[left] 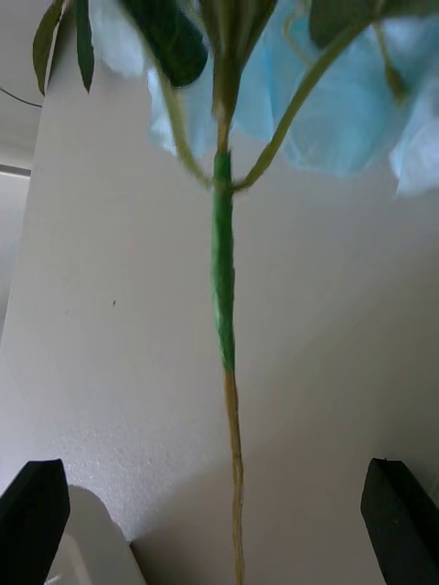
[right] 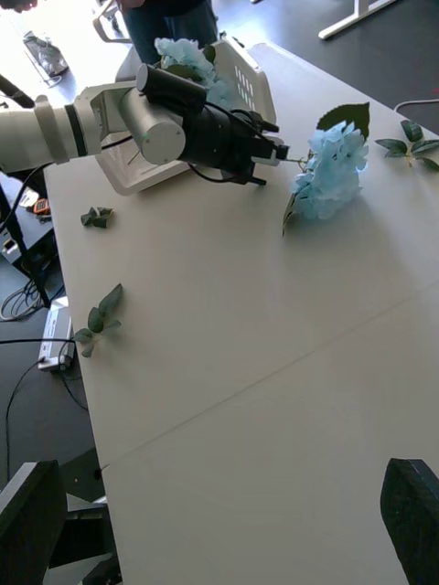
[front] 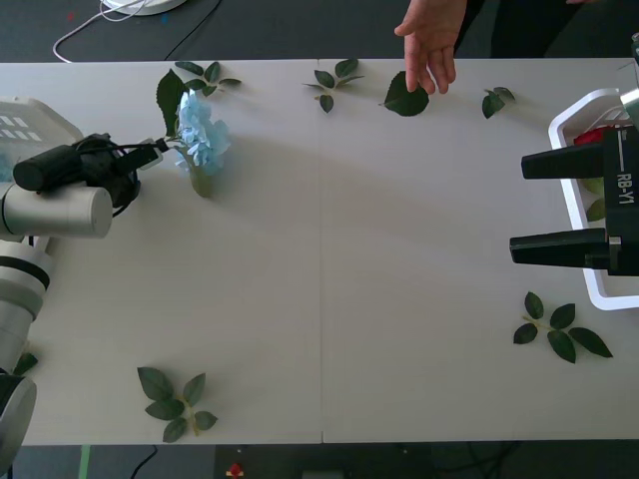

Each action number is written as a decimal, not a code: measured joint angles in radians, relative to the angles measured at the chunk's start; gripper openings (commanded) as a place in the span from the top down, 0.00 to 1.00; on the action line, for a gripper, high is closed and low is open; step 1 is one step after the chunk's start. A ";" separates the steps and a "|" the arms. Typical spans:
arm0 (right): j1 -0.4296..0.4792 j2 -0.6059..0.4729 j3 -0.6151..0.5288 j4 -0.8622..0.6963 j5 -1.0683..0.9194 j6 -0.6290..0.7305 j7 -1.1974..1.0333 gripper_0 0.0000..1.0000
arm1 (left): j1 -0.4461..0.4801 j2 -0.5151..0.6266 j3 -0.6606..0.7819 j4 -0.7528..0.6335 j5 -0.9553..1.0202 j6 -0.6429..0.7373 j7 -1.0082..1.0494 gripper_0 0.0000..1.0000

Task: Place the red flowers into the right box and the blue flowers into the left box. If a person shows an open palm, hand one flower to the person first, then continue sorting.

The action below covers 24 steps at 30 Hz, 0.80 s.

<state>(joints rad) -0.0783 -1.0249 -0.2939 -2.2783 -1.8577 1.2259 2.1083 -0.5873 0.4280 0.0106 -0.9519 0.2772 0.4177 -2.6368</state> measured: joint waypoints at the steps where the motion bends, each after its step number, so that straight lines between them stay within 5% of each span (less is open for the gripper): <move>1: 0.000 0.000 0.000 0.000 0.000 0.000 0.000 0.00 | -0.001 -0.004 0.000 0.000 0.000 -0.004 0.000 0.07; 21: 0.000 0.000 0.000 0.000 0.000 0.000 0.000 0.00 | -0.023 -0.087 -0.018 0.000 0.001 -0.063 0.000 0.08; 22: 0.000 0.000 0.000 0.000 0.000 0.000 0.000 0.00 | -0.023 -0.087 -0.018 0.000 0.001 -0.063 0.000 0.21; 24: 0.000 0.000 0.000 0.000 0.000 0.000 0.000 0.00 | -0.023 -0.088 -0.018 0.000 0.001 -0.063 0.000 0.73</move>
<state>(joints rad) -0.0783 -1.0249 -0.2939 -2.2782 -1.8577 1.2259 2.1083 -0.6101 0.3401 -0.0069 -0.9515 0.2782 0.3549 -2.6368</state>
